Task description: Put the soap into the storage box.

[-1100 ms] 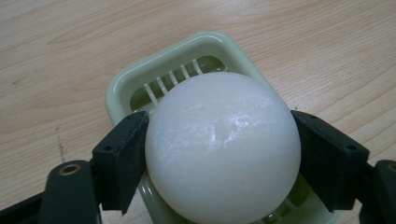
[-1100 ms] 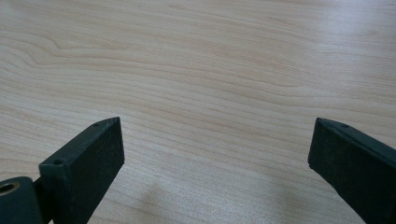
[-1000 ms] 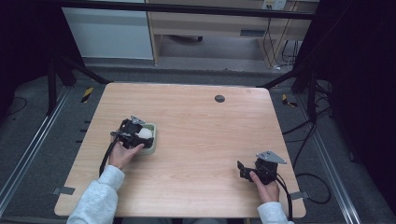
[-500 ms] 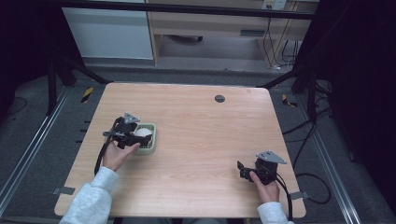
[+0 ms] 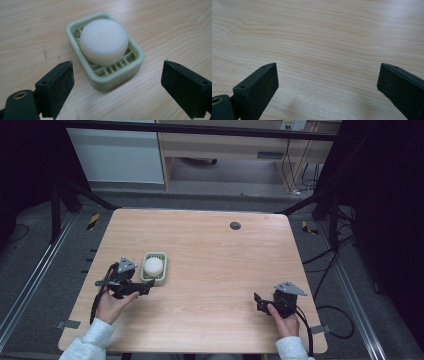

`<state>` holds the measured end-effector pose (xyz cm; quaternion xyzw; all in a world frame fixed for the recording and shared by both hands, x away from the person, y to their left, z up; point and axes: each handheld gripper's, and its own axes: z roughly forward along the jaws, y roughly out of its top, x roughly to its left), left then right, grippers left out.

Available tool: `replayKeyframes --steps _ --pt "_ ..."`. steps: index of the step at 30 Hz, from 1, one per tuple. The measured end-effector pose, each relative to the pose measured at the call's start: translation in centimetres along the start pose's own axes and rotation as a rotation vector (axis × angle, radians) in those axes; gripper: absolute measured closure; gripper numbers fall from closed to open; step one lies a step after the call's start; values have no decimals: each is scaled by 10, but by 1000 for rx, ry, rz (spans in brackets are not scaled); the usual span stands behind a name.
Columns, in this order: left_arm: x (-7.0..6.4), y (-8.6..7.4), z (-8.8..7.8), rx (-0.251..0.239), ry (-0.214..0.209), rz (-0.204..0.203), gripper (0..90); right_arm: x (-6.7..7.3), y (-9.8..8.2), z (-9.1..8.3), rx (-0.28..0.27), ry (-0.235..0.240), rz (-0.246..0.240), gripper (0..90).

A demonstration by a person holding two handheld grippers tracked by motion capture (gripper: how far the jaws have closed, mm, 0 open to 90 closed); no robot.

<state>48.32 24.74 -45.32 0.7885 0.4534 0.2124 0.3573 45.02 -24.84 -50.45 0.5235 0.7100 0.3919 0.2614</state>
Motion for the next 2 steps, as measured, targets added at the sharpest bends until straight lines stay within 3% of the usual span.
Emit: replayKeyframes --steps 2 --pt "1 -9 -3 4 4 -15 111 0 0 0 -1 2 0 40"
